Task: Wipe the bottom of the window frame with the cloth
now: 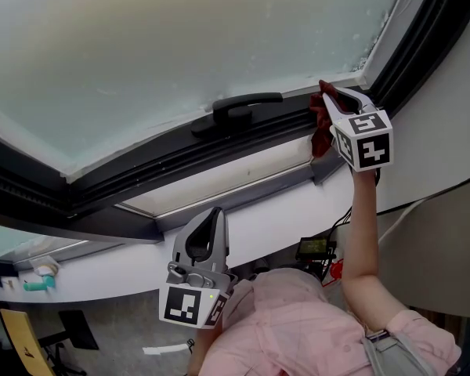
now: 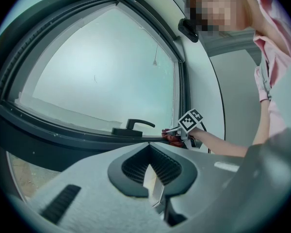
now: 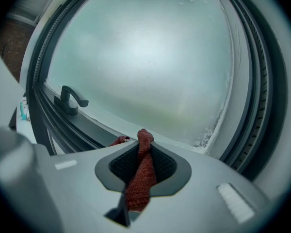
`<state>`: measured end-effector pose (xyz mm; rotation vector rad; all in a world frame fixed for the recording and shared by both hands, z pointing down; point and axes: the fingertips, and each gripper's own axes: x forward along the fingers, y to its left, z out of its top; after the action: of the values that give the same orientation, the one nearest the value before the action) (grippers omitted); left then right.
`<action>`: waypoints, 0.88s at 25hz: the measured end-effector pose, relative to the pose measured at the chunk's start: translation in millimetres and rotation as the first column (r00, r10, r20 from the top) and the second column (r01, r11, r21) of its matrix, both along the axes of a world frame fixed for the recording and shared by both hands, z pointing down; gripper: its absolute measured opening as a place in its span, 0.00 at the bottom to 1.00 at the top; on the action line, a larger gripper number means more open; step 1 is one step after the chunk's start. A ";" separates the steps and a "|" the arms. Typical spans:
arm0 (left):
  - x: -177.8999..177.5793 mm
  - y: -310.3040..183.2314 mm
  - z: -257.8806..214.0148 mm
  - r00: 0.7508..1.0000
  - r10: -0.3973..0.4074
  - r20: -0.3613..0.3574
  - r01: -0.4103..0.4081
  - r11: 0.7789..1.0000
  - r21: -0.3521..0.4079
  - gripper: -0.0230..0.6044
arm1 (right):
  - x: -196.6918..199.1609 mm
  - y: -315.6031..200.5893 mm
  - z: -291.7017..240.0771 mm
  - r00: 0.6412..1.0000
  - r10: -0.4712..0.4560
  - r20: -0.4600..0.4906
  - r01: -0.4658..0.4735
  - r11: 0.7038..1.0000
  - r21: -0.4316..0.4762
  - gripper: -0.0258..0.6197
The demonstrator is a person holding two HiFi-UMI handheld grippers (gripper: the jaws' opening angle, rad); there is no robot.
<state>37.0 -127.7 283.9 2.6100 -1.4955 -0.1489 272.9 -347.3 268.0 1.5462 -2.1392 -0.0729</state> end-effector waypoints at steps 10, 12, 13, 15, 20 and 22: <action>13.5 -9.9 0.5 1.000 0.008 -0.002 -0.008 1.000 -0.002 0.03 | 21.9 -6.6 -1.4 1.000 0.021 0.009 -0.021 1.000 0.001 0.13; 15.7 -11.7 0.3 1.000 0.009 -0.003 -0.009 1.000 -0.002 0.03 | 26.6 -7.9 -1.5 1.000 0.028 0.011 -0.028 1.000 0.001 0.13; 16.7 -12.5 0.5 1.000 0.010 -0.003 -0.010 1.000 -0.002 0.03 | 28.9 -8.7 -1.5 0.999 0.032 0.011 -0.032 0.999 0.000 0.13; 18.5 -14.0 1.1 1.000 0.010 -0.004 -0.010 1.000 -0.002 0.03 | 33.5 -10.4 -1.1 0.999 0.040 0.009 -0.040 0.999 0.000 0.13; 21.7 -16.5 0.9 1.000 0.007 -0.007 -0.007 1.000 0.000 0.03 | 48.5 -15.0 -0.6 0.998 0.067 0.006 -0.067 0.998 -0.002 0.13; 22.6 -16.8 0.5 1.000 0.005 -0.009 -0.005 1.000 0.001 0.03 | 54.6 -16.7 -0.9 0.997 0.077 0.006 -0.077 0.997 -0.003 0.13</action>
<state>59.6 -144.5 284.4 2.6096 -1.4861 -0.1610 327.5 -364.0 267.1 1.6278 -2.0811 -0.0391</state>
